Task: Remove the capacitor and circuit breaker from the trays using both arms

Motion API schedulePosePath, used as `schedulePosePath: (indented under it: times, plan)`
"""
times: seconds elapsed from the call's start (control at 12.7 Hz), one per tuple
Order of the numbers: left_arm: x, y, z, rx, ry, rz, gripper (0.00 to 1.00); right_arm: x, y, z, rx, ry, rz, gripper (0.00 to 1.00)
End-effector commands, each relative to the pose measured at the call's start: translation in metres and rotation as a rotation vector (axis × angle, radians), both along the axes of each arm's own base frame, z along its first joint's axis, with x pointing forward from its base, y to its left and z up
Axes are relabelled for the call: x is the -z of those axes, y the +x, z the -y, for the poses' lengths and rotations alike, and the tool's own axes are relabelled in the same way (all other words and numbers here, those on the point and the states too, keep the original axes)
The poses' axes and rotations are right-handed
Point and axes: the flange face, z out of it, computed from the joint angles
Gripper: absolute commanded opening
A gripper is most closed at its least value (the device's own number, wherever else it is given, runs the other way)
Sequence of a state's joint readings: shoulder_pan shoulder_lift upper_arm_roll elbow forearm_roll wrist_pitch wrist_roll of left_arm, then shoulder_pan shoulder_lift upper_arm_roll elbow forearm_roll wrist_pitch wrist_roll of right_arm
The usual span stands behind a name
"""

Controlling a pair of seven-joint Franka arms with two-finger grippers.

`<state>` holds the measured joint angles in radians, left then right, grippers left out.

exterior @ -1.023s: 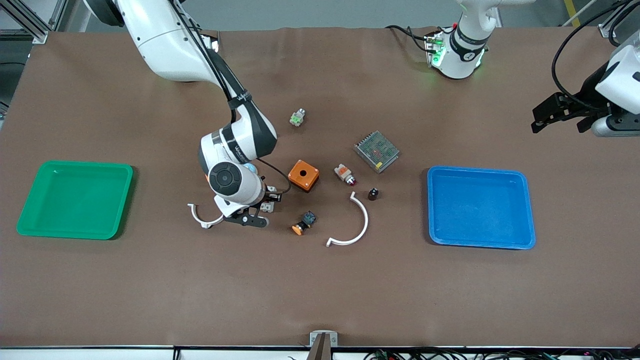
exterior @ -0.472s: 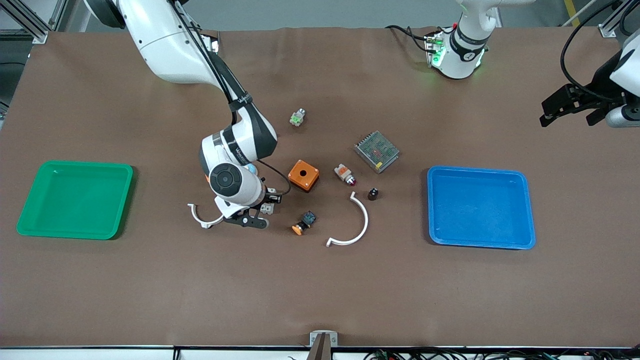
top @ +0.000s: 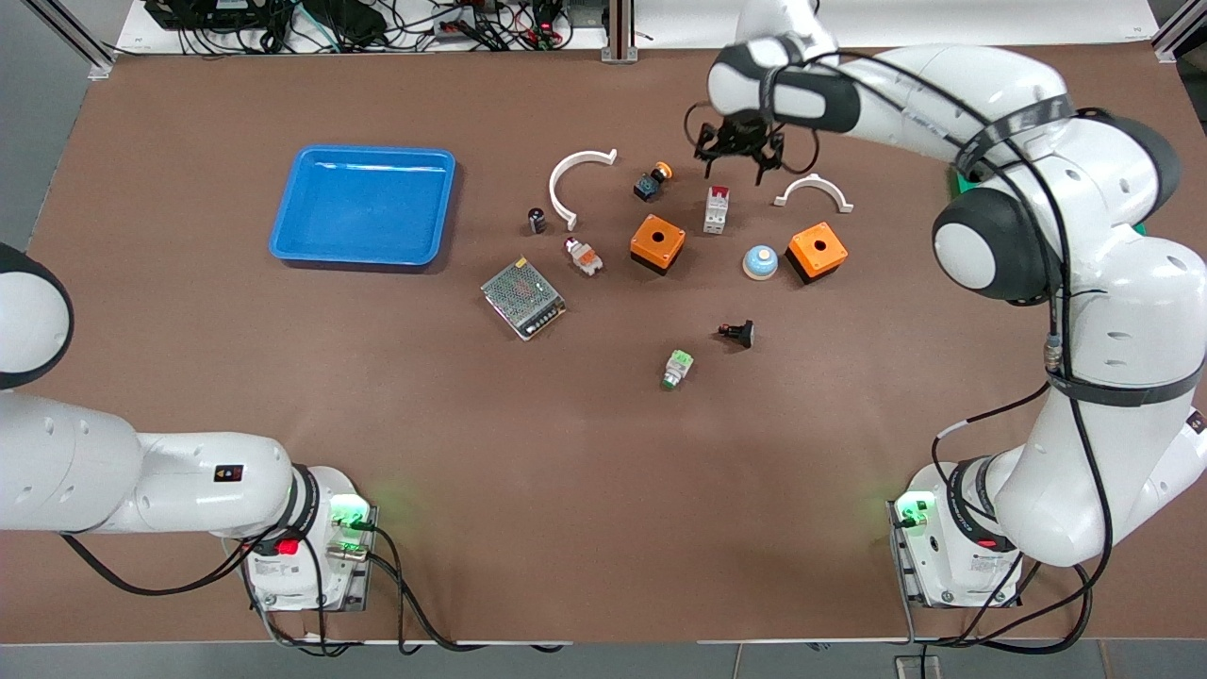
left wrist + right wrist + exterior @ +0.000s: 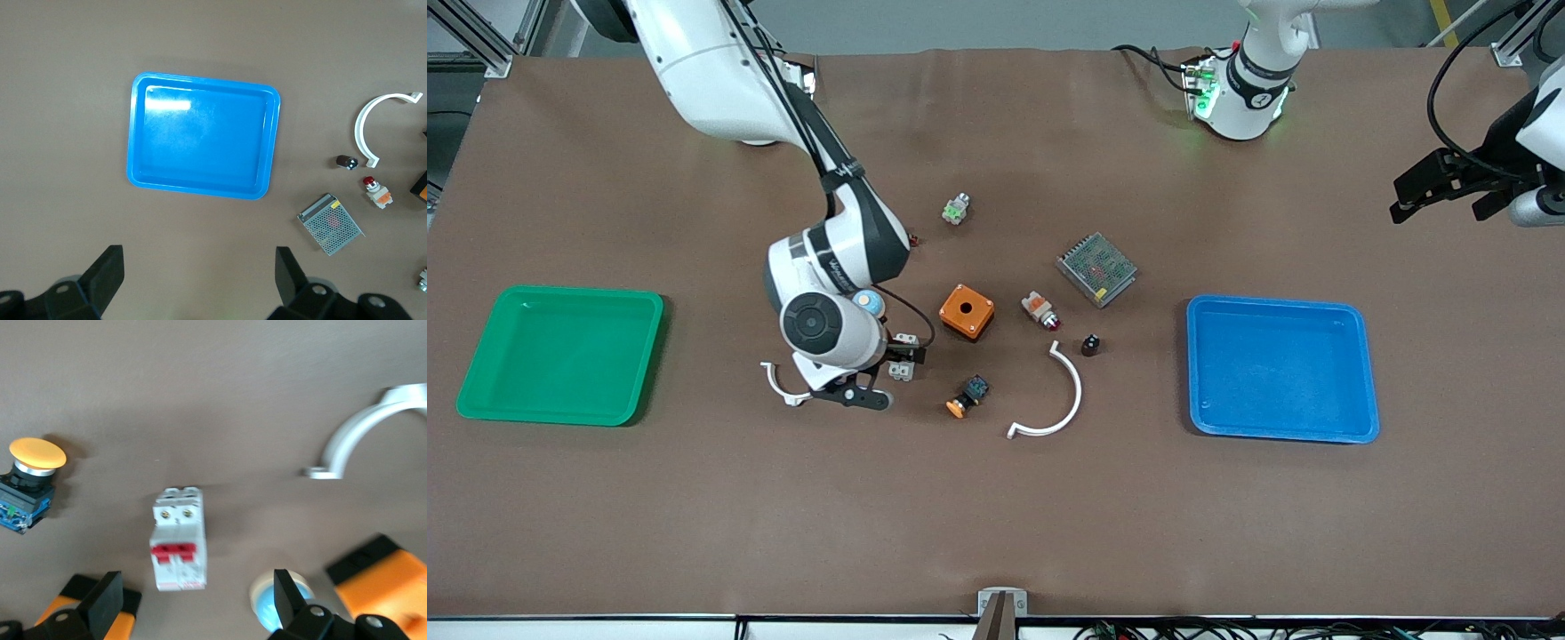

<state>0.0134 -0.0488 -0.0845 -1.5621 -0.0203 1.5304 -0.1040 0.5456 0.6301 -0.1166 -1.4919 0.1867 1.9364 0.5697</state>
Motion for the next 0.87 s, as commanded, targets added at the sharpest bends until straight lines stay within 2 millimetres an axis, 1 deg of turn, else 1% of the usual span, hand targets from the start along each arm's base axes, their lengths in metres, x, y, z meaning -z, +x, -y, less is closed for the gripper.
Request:
schedulePosePath:
  times: [0.0,0.08,0.16,0.24,0.31,0.39,0.47,0.63,0.79]
  plan:
    - [-0.002,-0.004,0.007,0.006,0.008,0.003,1.0,-0.067,0.002,0.038,-0.026,-0.078,0.014,1.0]
    - [0.001,-0.003,0.009,0.008,0.008,0.002,1.0,-0.092,0.005,0.064,0.0,-0.085,0.012,1.0]
    - [0.006,-0.002,0.01,0.009,0.014,0.001,1.0,-0.115,0.006,0.089,-0.009,-0.071,0.012,1.0]
    - [0.008,-0.003,0.014,0.019,0.024,-0.001,1.0,-0.134,0.005,0.113,-0.095,-0.046,0.004,1.0]
    - [0.01,-0.005,0.02,0.028,0.035,-0.005,1.0,-0.148,0.005,0.14,-0.141,-0.025,-0.008,1.0]
    - [0.01,-0.01,0.023,0.039,0.069,-0.002,1.0,-0.162,0.002,0.168,-0.152,-0.009,-0.011,1.0]
    - [0.01,-0.011,0.023,0.041,0.077,-0.001,1.0,-0.177,-0.004,0.194,-0.167,0.01,-0.001,1.0]
    - [0.008,-0.012,0.022,0.039,0.074,-0.001,1.0,-0.199,-0.025,0.235,-0.232,0.019,0.009,1.0]
    - [0.006,-0.012,0.02,0.036,0.066,0.001,1.0,-0.216,-0.045,0.258,-0.255,-0.023,0.019,1.0]
